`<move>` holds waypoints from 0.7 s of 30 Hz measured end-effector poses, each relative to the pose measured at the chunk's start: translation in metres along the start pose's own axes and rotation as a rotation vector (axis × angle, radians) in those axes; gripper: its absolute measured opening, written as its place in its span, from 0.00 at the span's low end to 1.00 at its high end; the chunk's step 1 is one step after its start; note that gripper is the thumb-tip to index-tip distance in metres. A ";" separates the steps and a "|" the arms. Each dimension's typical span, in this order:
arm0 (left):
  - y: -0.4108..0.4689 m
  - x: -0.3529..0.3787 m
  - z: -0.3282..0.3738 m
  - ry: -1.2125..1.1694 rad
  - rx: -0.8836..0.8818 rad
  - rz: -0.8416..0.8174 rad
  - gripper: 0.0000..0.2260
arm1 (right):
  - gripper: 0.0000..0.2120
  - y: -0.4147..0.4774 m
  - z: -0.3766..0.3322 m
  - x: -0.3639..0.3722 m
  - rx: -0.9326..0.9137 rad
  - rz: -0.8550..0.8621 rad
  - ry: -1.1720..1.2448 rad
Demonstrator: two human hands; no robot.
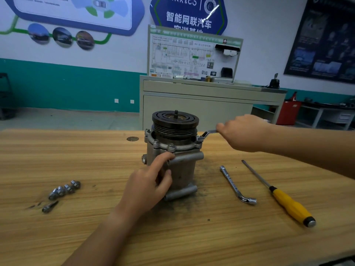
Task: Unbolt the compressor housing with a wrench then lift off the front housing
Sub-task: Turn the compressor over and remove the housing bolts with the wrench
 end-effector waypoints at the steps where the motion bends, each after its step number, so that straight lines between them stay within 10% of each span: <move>1: 0.000 0.000 -0.001 0.002 0.003 0.000 0.15 | 0.09 0.011 0.000 0.003 -0.010 0.017 0.004; 8: 0.000 -0.001 0.000 -0.004 -0.010 -0.004 0.15 | 0.15 0.042 -0.014 0.012 -0.085 0.283 0.081; 15: 0.000 0.001 0.000 0.005 -0.029 -0.009 0.16 | 0.13 -0.015 0.040 -0.034 0.360 0.629 0.697; 21: -0.001 0.001 0.002 0.014 -0.021 -0.009 0.15 | 0.12 -0.050 -0.006 -0.031 0.186 0.109 0.379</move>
Point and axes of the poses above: each hand's wrist, its own y-axis towards the middle knuckle, its own x-axis out of the palm, z = x × y, the point moved 4 cm from there along y, towards the middle knuckle, and after that the axes turned 6 degrees about z, right-handed, at the moved point
